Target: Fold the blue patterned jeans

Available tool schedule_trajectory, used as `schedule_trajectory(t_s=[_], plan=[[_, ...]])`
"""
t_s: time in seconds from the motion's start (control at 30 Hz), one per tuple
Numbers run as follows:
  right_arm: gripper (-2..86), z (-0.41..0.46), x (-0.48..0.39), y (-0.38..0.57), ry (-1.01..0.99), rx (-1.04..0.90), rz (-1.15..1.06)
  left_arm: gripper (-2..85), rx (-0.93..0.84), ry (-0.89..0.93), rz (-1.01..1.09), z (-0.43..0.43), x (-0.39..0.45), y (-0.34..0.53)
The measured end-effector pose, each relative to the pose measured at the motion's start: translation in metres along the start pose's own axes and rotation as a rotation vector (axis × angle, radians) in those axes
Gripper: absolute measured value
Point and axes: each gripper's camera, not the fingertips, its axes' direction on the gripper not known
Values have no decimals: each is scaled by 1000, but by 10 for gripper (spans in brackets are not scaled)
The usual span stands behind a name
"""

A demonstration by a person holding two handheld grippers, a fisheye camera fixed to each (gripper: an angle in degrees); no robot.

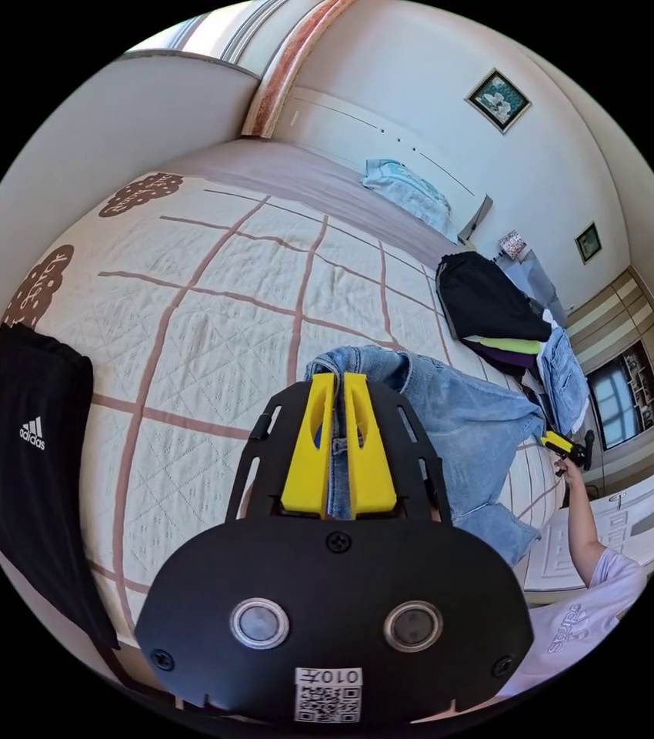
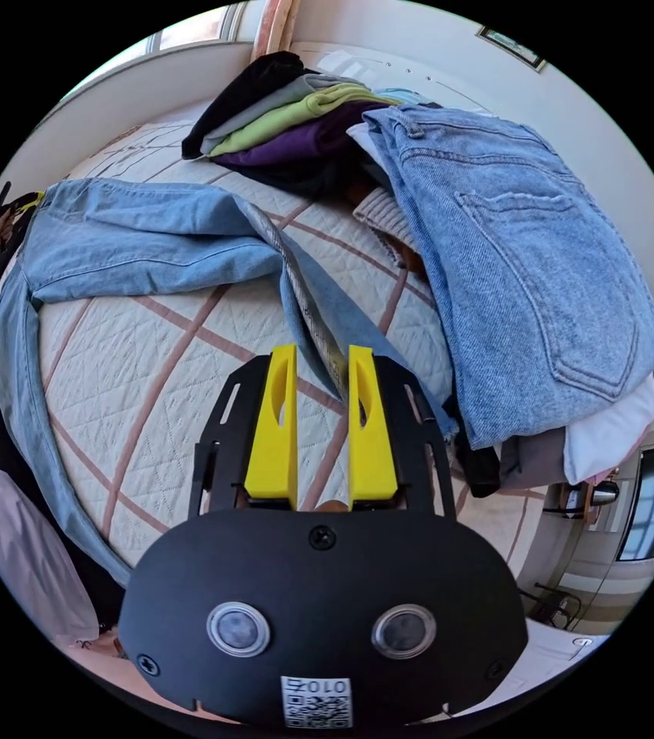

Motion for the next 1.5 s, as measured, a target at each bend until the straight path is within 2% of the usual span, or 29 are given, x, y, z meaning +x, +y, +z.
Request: schedule_trajectory(t_s=[0.2, 0.33, 0.57, 0.77, 0.93, 1.07, 1.13, 1.2, 1.27, 1.33, 1.4, 1.5], plan=[[76, -4, 5, 0, -58, -29, -24, 6, 18, -50, 85, -12, 10, 15], [71, -11, 20, 14, -64, 8, 54, 7, 20, -59, 112, -17, 13, 23], [44, -16, 4, 9, 29, -29, 32, 6, 47, -102, 137, -26, 26, 43], [38, -120, -20, 19, 186, 31, -33, 4, 152, -41, 247, -97, 41, 88], [37, -228, -8, 30, 133, 37, -50, 2, 222, 12, 225, -161, 21, 130], [36, -202, 31, -5, -77, -154, -11, 2, 199, 80, 133, -167, -5, 132], [39, -145, 43, -35, -147, -279, 19, 2, 149, 71, 97, -152, -9, 124], [47, -100, 39, -49, -99, -337, 38, 2, 101, 18, 61, -121, 0, 108], [69, -69, 28, -48, 51, -372, 46, 1, 61, -24, -13, -95, 5, 99], [98, -67, 19, -34, 127, -309, 86, 1, 41, -84, -87, -75, 10, 97], [107, -83, 15, -12, 152, -215, 117, -1, 81, -254, -124, -75, 23, 107], [115, -119, 9, 44, 176, -76, 141, -1, 104, -210, 14, -93, 50, 131]])
